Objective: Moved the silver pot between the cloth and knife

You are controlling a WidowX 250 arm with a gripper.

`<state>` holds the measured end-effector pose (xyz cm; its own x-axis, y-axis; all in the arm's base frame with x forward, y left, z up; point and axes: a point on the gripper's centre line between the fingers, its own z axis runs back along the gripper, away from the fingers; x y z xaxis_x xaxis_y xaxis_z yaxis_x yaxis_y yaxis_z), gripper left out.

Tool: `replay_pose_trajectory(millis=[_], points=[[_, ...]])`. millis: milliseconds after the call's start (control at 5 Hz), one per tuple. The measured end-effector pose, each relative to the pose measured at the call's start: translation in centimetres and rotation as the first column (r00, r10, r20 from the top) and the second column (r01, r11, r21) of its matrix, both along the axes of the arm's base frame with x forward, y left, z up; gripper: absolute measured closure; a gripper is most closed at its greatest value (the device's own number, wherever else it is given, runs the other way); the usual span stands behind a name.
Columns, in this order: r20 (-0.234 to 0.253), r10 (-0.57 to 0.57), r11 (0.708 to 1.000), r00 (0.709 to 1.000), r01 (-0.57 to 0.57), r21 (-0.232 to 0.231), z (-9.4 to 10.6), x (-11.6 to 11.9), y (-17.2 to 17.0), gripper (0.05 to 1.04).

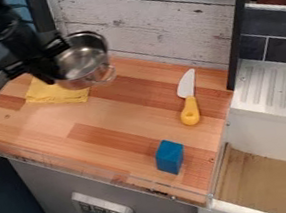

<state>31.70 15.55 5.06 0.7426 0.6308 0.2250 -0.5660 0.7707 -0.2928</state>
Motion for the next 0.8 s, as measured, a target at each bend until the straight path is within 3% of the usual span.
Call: replay_pose_trajectory(millis=[200, 800], points=[[-0.022, -0.034, 0.998, 0.999, 0.035, 0.052, -1.2, 2.3, -1.6, 1.011], [-0.107, -0.084, 0.995, 0.991, 0.088, 0.036, -6.1, 5.8, -3.8, 1.011]])
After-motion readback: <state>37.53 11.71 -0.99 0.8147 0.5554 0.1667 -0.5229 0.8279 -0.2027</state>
